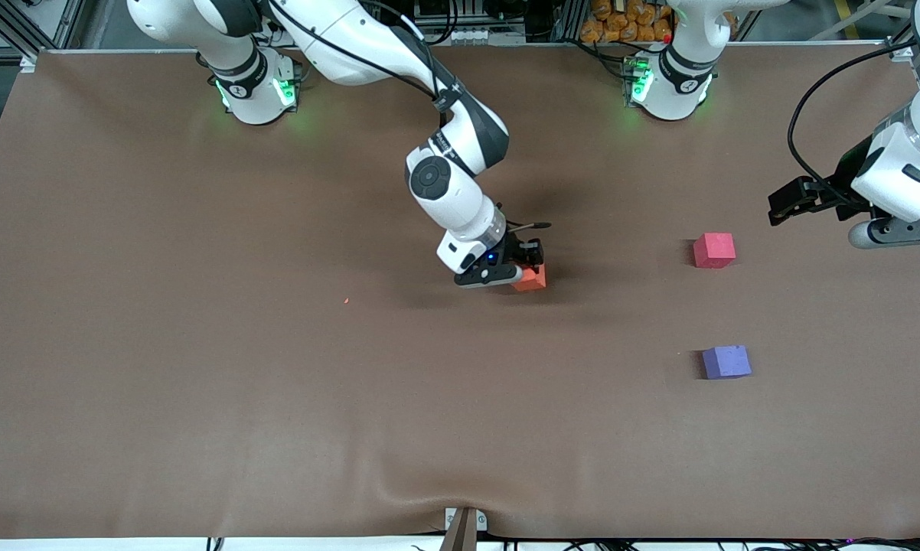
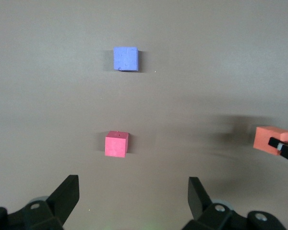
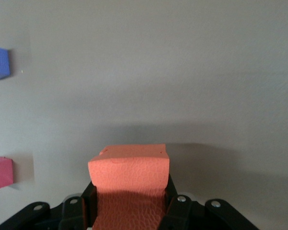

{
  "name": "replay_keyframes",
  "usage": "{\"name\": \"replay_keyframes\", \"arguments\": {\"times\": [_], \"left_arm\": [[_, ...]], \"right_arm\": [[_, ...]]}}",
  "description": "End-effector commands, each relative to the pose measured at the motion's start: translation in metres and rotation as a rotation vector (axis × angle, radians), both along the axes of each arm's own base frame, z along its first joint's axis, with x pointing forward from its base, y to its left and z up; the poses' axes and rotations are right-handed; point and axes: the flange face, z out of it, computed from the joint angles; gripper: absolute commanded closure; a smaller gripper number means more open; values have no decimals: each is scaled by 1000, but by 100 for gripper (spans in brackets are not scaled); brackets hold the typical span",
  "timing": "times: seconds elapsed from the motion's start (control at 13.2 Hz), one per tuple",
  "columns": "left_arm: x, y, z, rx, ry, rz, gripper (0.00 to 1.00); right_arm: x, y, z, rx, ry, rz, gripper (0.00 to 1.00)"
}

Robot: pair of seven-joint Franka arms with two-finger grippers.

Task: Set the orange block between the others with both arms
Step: 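Carry the orange cube with the right gripper toward the table middle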

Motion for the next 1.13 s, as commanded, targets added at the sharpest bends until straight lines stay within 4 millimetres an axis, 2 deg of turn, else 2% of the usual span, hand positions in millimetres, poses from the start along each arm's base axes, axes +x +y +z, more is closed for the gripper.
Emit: {"name": "replay_keyframes", "arguments": {"times": [0.0,0.23,0.3,0.38,0.6,0.91,1.06], "left_arm": [[2,-1,3,-16,-7,-17,0],[2,0,2,-15,-8,-16,0],[2,0,2,-15,-8,-16,0],[3,-1,2,-15,-6,-17,0],[5,-2,-2,-15,0,-19,0],[6,-2,-2,-16,-4,-19,0],[5,-2,-3,-16,-3,-19,0]], "right_arm": [[-14,25,-10,14,-5,18,55],[-24,34,-15,13,6,17,55],[-25,34,-16,16,23,-12,48],[-24,34,-15,19,32,-32,32],[-12,26,-10,25,29,-48,0],[5,14,7,52,28,-83,0],[22,0,27,71,15,-108,0]]}}
